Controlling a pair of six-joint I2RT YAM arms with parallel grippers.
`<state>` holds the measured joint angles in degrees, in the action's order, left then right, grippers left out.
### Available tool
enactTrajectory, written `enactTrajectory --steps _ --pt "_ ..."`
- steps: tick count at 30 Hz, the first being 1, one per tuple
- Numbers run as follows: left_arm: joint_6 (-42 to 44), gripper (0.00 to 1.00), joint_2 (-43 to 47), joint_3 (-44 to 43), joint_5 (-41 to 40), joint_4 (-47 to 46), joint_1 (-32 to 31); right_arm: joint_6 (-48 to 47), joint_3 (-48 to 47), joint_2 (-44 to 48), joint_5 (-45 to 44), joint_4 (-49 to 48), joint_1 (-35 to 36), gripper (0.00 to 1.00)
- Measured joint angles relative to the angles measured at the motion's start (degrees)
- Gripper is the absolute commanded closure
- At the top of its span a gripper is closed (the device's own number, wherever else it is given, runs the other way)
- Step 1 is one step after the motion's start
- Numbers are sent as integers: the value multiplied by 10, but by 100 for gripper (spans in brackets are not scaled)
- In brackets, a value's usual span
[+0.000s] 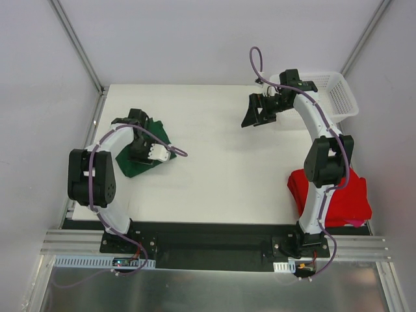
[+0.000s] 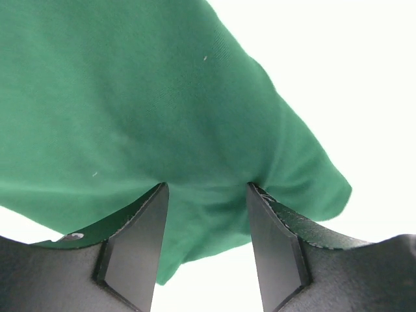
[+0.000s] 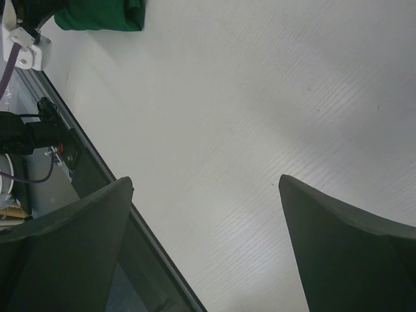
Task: Fold and stack the t-shirts
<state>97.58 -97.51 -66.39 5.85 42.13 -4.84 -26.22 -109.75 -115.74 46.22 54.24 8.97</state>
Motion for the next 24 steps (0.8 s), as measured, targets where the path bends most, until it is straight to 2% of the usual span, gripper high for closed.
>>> enactTrajectory --steps 2,4,6,10,12,13,17,24 --pt "-9 48 6 -30 5 33 -9 0 0 0 0 0 0 0" --pt "-44 48 -7 -108 14 71 -16 0 0 0 0 0 1 0" --pt "-90 48 -35 -234 22 110 -21 0 0 0 0 0 2 0" --pt "-207 45 -96 -481 34 123 -22 0 0 0 -2 0 3 0" --pt "-267 43 -124 -566 38 136 -19 0 0 0 -3 0 5 0" --pt "-294 39 -136 -589 38 144 -17 0 0 0 -3 0 7 0" --pt "-370 24 -173 -569 42 189 -11 -1 0 0 -5 0 10 0" --pt "-456 17 -233 -452 64 254 -10 -13 2 0 -9 1 11 0"
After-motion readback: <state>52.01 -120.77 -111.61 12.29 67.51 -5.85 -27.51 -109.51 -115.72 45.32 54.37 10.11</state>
